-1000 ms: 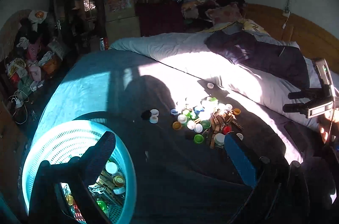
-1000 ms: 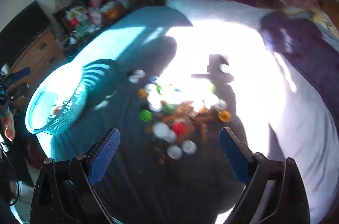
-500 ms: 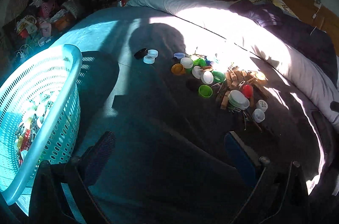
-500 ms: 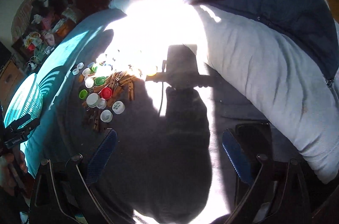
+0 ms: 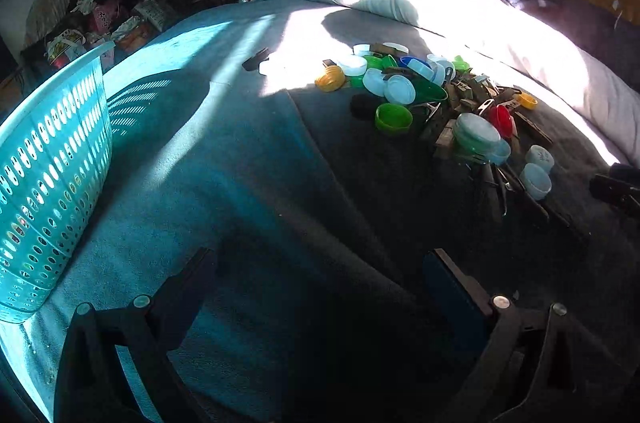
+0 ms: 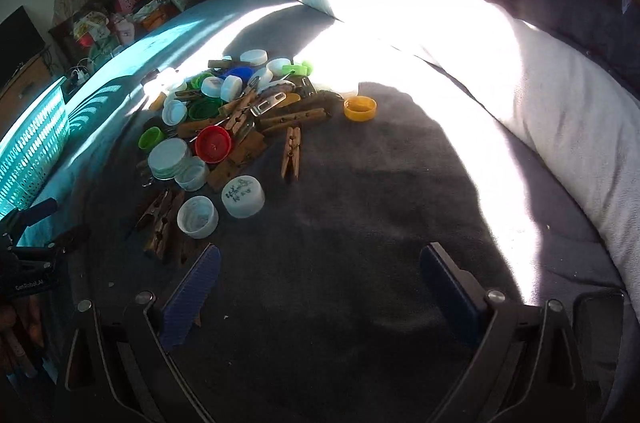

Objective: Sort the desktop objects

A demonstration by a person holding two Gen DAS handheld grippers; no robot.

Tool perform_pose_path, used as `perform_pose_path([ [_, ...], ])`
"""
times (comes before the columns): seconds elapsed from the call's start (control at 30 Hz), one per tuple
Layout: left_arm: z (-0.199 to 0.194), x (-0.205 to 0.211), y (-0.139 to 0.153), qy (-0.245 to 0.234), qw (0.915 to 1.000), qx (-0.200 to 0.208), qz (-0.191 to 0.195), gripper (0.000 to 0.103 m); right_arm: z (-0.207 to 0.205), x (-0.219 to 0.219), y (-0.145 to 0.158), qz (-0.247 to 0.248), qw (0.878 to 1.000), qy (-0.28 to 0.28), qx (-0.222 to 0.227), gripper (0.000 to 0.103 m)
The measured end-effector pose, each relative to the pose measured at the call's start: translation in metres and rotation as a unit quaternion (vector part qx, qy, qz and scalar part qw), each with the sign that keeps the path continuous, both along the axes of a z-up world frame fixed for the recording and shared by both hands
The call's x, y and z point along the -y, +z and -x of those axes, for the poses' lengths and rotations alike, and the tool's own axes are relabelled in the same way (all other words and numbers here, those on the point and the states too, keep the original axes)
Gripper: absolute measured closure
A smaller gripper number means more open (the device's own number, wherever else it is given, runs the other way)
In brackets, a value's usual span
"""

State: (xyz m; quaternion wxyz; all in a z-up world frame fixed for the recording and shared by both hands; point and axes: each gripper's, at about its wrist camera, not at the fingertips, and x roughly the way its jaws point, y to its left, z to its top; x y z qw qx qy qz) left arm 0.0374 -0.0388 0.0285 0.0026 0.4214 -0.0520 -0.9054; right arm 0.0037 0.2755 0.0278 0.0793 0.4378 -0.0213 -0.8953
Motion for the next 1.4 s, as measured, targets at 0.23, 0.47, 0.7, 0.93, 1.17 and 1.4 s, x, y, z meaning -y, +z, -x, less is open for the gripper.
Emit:
perform_pose_path([
  [0.23,0.002,0.000,-0.004,0.001,1.0000,0.009,-0.001,0.000,0.001,0.009,-0.027,-0.019,1.000,-0.016,0.010,0.000],
  [0.47,0.003,0.000,-0.005,0.001,0.9999,0.009,-0.004,0.000,0.000,0.015,-0.029,-0.043,0.999,-0.017,0.011,0.000],
  [0.7,0.005,-0.002,-0.006,0.003,1.0000,0.009,-0.003,0.000,-0.002,0.014,-0.028,-0.044,0.999,-0.017,0.011,0.000],
  [0.93,0.010,-0.001,-0.006,0.003,0.9998,0.015,-0.009,0.000,-0.002,0.015,-0.028,-0.045,0.999,-0.017,0.011,0.000],
  [1.17,0.013,-0.001,-0.008,0.003,0.9999,0.015,-0.007,0.000,-0.002,0.015,-0.028,-0.045,0.999,-0.017,0.011,0.000],
  [1.4,0.012,0.000,-0.007,0.003,0.9999,0.015,-0.004,0.000,-0.002,0.015,-0.028,-0.045,0.999,-0.017,0.011,0.000],
])
